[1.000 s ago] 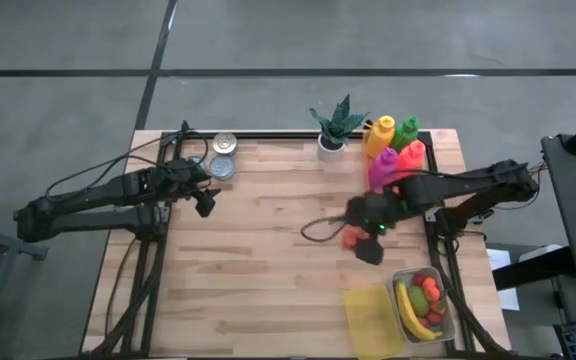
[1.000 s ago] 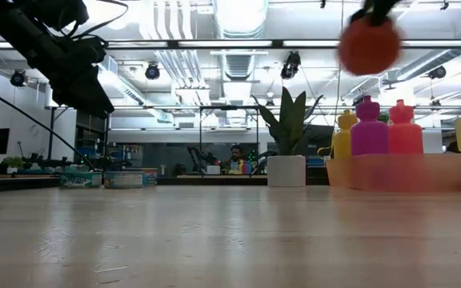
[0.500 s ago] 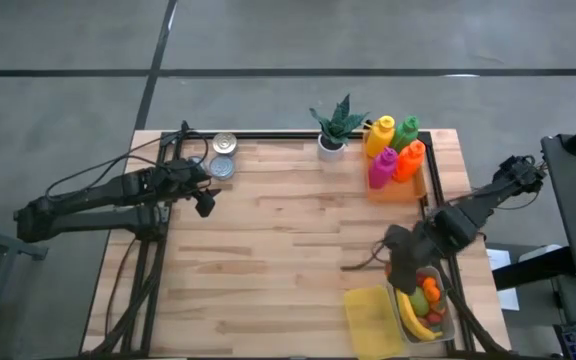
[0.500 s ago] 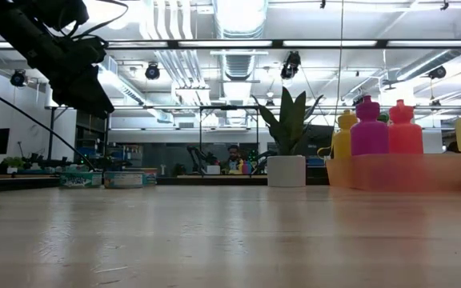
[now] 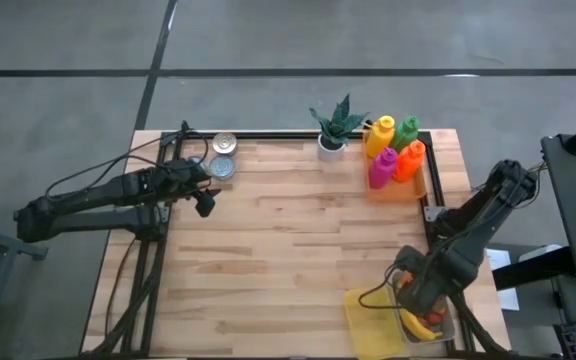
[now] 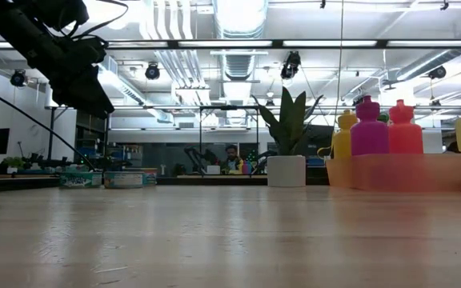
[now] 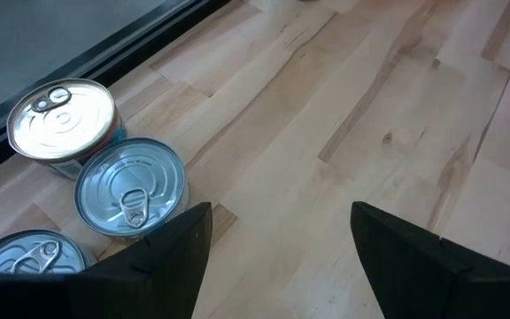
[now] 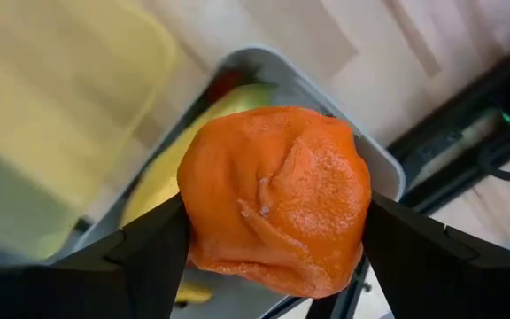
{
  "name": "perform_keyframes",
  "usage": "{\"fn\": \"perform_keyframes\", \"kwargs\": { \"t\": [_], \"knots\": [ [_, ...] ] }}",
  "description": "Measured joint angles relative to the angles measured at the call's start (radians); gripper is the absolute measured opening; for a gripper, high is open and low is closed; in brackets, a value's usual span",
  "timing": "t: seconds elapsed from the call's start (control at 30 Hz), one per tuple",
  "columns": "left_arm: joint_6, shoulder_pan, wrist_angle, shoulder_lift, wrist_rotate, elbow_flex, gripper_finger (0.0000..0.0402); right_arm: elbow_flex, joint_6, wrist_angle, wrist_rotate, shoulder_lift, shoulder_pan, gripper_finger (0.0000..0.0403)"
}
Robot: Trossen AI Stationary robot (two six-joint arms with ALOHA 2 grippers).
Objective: Pick & Place Food Item
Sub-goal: Put the orange into the gray bin
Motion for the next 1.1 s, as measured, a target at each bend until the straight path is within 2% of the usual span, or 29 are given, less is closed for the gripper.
{"fn": "perform_keyframes", "kwargs": {
  "t": [0.53, 0.83, 1.1],
  "knots": [
    [0.000, 0.000, 0.000, 0.000, 0.000, 0.000, 0.0275, -0.178, 0.057, 0.133, -0.001, -0.011, 0.002, 0.0290],
    [0.000, 0.000, 0.000, 0.000, 0.000, 0.000, 0.0275, -0.196, 0.143, 0.164, -0.001, -0.013, 0.002, 0.0293],
    [0.000, 0.000, 0.000, 0.000, 0.000, 0.000, 0.0275, -0.194, 0.134, 0.161, -0.004, -0.012, 0.003, 0.0367]
  ]
}}
